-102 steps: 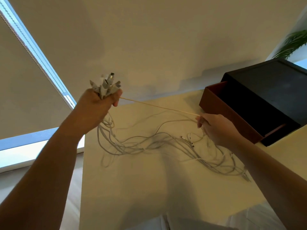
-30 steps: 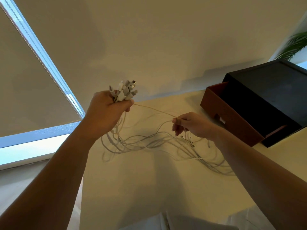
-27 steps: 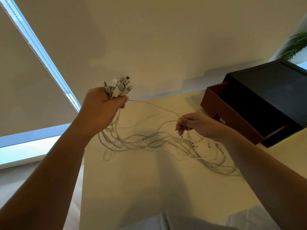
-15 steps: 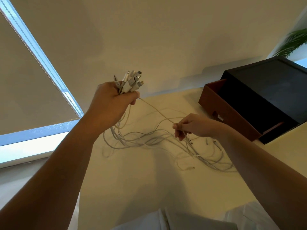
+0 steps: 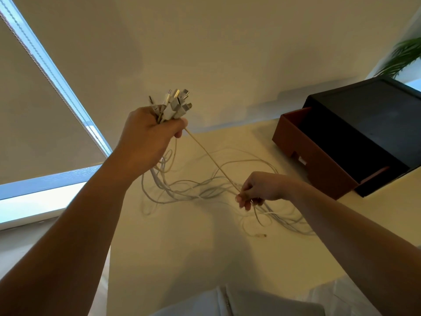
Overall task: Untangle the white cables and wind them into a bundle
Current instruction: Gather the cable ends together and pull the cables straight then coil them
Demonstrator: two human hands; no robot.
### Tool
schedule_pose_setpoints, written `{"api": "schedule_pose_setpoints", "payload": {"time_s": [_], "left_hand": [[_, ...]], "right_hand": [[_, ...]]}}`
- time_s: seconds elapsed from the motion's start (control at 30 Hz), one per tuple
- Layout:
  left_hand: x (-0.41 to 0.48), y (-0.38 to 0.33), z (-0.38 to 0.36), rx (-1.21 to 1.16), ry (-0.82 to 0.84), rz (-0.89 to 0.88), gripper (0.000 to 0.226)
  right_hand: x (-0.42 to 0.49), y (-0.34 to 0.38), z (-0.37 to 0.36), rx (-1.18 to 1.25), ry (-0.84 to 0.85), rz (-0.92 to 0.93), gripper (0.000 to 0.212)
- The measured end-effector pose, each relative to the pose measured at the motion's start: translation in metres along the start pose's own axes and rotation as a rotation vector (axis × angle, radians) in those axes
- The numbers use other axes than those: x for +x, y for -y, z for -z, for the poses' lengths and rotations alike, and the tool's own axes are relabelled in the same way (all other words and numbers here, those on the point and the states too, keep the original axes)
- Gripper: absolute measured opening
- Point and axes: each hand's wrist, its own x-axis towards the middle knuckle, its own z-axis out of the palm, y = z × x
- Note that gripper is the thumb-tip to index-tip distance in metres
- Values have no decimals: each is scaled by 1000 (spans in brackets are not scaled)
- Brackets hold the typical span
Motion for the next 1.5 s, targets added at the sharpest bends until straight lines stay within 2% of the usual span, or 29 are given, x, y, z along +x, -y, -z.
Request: {"api": "schedule_pose_setpoints", "payload": {"time_s": [0.23,0.37,0.63,0.83,1.03,1.13,1.4,1.5], "left_hand": [[7,9,11,-79,-39,68,41],[4,9,10,-81,-27,40,37],[0,4,4,-46,-19,26,40],[0,7,7,-49,-36,43,40],[-2,7,10,-82,-32,46,30],[5,8,21,-165,-100,41,27],[14,20,30,-239,-139,49,29],[17,23,34,-240,-148,66,29]], "right_hand": [[-3,-21,-6,324,-68,80,18],[-1,-20,-7,299,-168,51,18],[13,-19,-11,171,-509,-4,23],[17,-19,-11,197,-550,-37,20],[17,-23,-7,240,-552,-53,21],[17,-30,-7,255,-539,-68,22],[9,-50,-4,22,-632,-50,24],[4,-58,-4,-256,-722,52,19]]}}
